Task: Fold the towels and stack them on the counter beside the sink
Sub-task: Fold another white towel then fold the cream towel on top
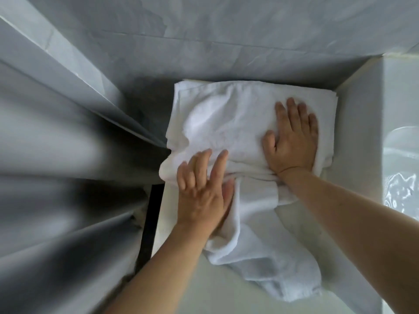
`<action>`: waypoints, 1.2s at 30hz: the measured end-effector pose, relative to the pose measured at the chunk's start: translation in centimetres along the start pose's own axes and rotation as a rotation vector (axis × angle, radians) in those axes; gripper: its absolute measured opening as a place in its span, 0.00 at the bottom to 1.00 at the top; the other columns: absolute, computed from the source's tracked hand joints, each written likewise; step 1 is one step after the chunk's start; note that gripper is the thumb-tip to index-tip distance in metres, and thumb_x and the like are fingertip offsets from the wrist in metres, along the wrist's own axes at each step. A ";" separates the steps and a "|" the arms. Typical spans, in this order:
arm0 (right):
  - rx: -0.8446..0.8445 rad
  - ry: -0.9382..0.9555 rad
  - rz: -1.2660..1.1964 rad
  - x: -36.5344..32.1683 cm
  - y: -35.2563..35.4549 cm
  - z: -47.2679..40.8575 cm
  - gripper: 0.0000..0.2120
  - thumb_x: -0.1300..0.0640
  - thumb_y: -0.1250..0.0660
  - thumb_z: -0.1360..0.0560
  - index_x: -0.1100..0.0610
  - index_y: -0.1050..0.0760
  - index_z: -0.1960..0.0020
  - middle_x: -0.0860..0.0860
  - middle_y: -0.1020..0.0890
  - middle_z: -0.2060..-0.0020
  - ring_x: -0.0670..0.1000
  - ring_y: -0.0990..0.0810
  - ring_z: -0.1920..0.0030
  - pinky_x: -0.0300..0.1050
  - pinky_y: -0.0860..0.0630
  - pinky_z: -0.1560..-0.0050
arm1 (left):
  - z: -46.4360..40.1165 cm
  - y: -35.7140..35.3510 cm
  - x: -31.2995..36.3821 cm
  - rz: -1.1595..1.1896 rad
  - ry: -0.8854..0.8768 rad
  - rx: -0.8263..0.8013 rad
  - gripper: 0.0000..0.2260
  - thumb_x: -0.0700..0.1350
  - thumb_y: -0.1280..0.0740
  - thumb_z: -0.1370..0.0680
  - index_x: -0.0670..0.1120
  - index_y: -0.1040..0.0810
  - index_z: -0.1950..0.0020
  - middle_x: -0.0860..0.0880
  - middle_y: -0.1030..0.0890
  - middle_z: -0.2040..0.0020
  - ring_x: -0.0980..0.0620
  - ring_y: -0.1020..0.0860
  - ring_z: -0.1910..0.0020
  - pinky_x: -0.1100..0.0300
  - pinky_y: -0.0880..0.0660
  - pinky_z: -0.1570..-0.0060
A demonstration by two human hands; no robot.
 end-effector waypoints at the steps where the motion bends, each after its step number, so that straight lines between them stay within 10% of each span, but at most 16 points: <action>1: -0.001 -0.001 -0.003 0.0 0.0 0.0 0.33 0.45 0.49 0.26 0.56 0.38 0.23 0.57 0.37 0.24 0.60 0.41 0.24 0.57 0.49 0.23 | 1.1 -0.6 0.0 0.024 -0.014 -0.040 0.24 0.58 0.41 0.18 0.50 0.37 0.24 0.43 0.36 0.30 0.40 0.34 0.31 0.41 0.43 0.26; 14: 0.028 0.003 -0.056 -0.2 0.1 0.3 0.30 0.46 0.49 0.25 0.57 0.34 0.26 0.57 0.35 0.25 0.58 0.39 0.24 0.57 0.49 0.23 | 2.0 -2.1 -0.6 0.034 0.064 -0.123 0.24 0.60 0.44 0.22 0.52 0.28 0.29 0.46 0.29 0.29 0.42 0.33 0.29 0.38 0.45 0.26; 21: 0.145 -0.135 -0.580 -1.2 5.0 10.3 0.20 0.55 0.43 0.25 0.61 0.24 0.36 0.56 0.26 0.32 0.54 0.30 0.32 0.47 0.35 0.30 | 2.2 -2.2 -0.7 0.039 0.073 -0.087 0.25 0.60 0.45 0.22 0.52 0.28 0.29 0.46 0.29 0.29 0.42 0.33 0.29 0.39 0.45 0.25; 31: -0.452 -0.343 -0.322 -1.6 3.7 22.4 0.42 0.37 0.33 0.32 0.46 0.45 0.24 0.48 0.40 0.38 0.54 0.40 0.39 0.47 0.47 0.35 | 2.1 -2.9 -1.2 0.064 0.035 0.007 0.23 0.59 0.46 0.21 0.50 0.24 0.34 0.45 0.26 0.32 0.42 0.30 0.33 0.38 0.39 0.30; 36: -0.302 -0.310 -0.360 -2.3 5.1 21.3 0.18 0.57 0.32 0.30 0.54 0.28 0.41 0.51 0.35 0.43 0.55 0.38 0.43 0.47 0.41 0.40 | 1.7 -2.9 -1.2 0.113 0.045 0.047 0.22 0.59 0.47 0.21 0.50 0.23 0.36 0.46 0.25 0.33 0.42 0.30 0.33 0.39 0.40 0.30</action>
Point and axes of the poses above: each hand's wrist, its own z-axis away from the middle knuckle, its own y-axis out of the back of the hand, x = y × z, the point moved 2 cm from there along -z, towards the middle knuckle
